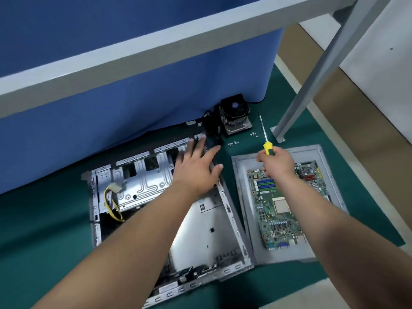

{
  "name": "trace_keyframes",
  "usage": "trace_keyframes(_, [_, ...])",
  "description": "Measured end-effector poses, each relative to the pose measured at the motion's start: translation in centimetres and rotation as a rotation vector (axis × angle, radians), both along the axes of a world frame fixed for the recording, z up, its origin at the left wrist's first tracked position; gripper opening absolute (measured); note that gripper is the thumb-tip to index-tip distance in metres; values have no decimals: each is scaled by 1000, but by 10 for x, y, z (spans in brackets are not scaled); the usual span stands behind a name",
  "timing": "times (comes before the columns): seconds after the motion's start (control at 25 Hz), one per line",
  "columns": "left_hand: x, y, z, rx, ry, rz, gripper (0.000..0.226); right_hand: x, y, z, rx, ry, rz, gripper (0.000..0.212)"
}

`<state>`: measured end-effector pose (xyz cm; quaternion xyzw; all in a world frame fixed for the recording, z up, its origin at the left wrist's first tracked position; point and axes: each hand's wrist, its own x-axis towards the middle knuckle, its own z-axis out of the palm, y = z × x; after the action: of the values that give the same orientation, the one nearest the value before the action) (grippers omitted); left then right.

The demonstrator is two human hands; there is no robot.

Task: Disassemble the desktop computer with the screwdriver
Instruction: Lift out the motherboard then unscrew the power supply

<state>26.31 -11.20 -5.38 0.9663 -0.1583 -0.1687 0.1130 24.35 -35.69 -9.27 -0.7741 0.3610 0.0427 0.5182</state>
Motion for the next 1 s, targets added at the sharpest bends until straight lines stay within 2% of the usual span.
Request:
trace_keyframes(0.16, [15,-4,-21,116,-34,31,74,48,-32,-38,-143,68,55,8])
trace_keyframes(0.36, [11,-4,-35,91,-100,64,71,102,-44,-68,-314,121,101,9])
trace_keyframes(0.48, [9,-4,-38,89,-133,69,70,121,-45,-84,-427,179,94,20])
trace_keyframes(0.72, [5,-3,-43,95,-221,58,68,121,-41,-106,-461,194,51,30])
trace_keyframes(1.0, [6,-2,-50,60,-263,61,64,103,-43,-90,-391,106,41,18])
